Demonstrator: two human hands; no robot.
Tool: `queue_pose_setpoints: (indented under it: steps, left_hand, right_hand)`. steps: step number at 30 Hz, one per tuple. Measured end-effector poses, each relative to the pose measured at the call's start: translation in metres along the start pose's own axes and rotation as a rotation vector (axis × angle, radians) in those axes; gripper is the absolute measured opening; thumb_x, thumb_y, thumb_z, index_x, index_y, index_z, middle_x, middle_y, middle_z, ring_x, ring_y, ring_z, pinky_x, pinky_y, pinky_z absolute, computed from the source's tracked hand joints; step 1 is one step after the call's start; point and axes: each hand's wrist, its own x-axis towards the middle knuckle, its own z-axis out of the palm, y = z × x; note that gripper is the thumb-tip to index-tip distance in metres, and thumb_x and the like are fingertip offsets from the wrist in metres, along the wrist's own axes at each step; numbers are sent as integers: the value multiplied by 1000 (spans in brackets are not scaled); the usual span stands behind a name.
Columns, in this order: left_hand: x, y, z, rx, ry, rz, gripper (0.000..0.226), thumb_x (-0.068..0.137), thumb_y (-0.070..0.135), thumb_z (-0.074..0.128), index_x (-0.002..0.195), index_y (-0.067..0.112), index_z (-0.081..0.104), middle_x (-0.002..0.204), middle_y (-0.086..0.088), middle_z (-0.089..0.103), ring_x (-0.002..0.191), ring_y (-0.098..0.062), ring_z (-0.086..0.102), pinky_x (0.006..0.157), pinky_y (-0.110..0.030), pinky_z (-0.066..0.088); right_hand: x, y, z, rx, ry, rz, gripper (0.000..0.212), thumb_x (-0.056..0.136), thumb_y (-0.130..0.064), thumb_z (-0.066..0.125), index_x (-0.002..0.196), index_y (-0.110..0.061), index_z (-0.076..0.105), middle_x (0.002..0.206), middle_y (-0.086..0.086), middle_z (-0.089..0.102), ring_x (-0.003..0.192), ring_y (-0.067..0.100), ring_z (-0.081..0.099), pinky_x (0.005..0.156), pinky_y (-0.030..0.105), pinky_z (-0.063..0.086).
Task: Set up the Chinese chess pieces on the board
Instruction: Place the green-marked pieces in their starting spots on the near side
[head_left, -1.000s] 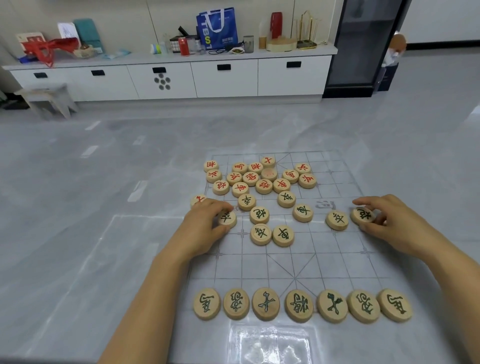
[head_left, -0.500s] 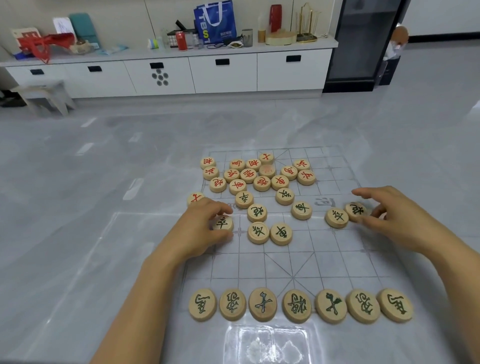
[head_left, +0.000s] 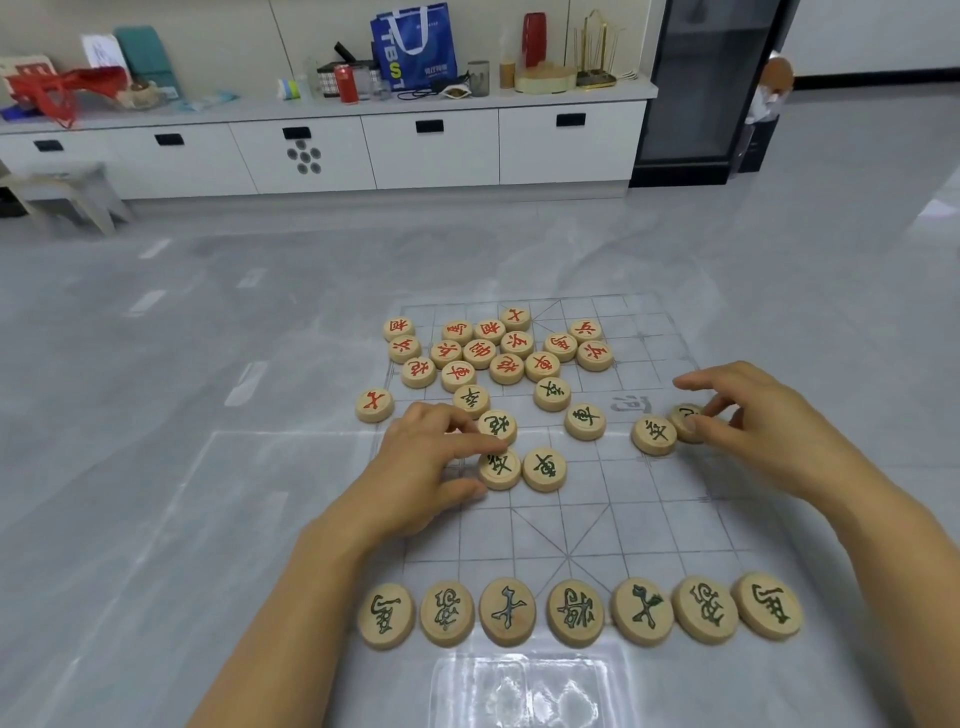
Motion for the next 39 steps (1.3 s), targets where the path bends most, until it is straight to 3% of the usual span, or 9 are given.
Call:
queue_pose_setpoints:
  steps: [5, 9, 13, 19, 24, 29, 32, 36, 39]
  left_hand:
    - [-1, -4, -4, -23, 19, -21, 41, 84, 32, 62, 124, 39, 53, 123, 11, 42, 107, -4, 25, 91, -22, 20]
    - [-4, -15, -12, -125, 161, -178, 37, 85, 27, 62, 121, 31, 56, 123, 5, 48, 118, -13, 33, 94, -22, 26]
    - [-5, -22, -15, -127, 170, -290, 35, 85, 24, 62, 120, 25, 57, 122, -1, 50, 120, -17, 38, 97, -26, 31]
    - [-3, -19, -11, -143, 192, -246, 35, 85, 21, 61, 120, 24, 57, 121, 1, 52, 116, -16, 43, 97, -29, 35]
    - [-6, -19, -7, -147, 145, -247, 36, 84, 25, 64, 120, 24, 57, 119, 2, 53, 106, -11, 48, 93, -27, 39]
    - [-9, -16, -11, -187, 154, -245, 36, 82, 26, 66, 115, 31, 55, 113, 6, 52, 102, -9, 49, 90, -26, 39]
    - [-17, -18, -27, -304, 320, -277, 31, 81, 18, 67, 106, 31, 55, 108, 5, 55, 98, -12, 54, 85, -26, 40]
    - [-38, -42, -42, -473, 624, -498, 25, 84, 9, 64, 103, 22, 58, 105, -3, 60, 100, -22, 57, 86, -33, 42]
    - [-48, -57, -37, -485, 665, -659, 29, 83, 10, 64, 110, 17, 57, 107, -9, 60, 103, -27, 56, 91, -36, 42]
  right_hand:
    - [12, -23, 16, -107, -128, -112, 34, 88, -26, 58, 122, -23, 56, 118, -4, 54, 96, 7, 46, 81, 21, 35]
    - [29, -51, 34, -363, -184, -141, 45, 87, -44, 54, 127, -24, 51, 120, -2, 56, 111, 17, 46, 93, 31, 37]
    - [39, -64, 45, -493, -190, -189, 38, 85, -47, 53, 115, -25, 57, 114, 0, 56, 107, 20, 45, 88, 32, 33]
    - [-13, -41, 17, -510, -305, -324, 29, 91, -39, 45, 117, -34, 56, 118, -11, 52, 105, 13, 42, 84, 22, 29]
    - [-34, -13, -8, -326, -207, -152, 34, 88, -32, 54, 122, -32, 50, 113, -15, 52, 98, 5, 39, 84, 18, 31]
    - [-41, 6, -7, -169, -261, -62, 39, 82, -21, 61, 117, -35, 48, 112, -16, 49, 105, 5, 43, 85, 18, 38]
    - [-40, 12, -11, -62, -223, 8, 48, 75, -31, 72, 115, -35, 45, 110, -14, 46, 94, 4, 48, 81, 20, 40]
    - [-44, 18, -10, -45, -190, 136, 52, 68, -44, 74, 106, -33, 41, 95, -15, 45, 81, 5, 50, 71, 22, 42]
    - [-45, 17, -3, -53, -163, 163, 50, 68, -46, 74, 104, -31, 43, 93, -14, 46, 80, 5, 50, 70, 25, 43]
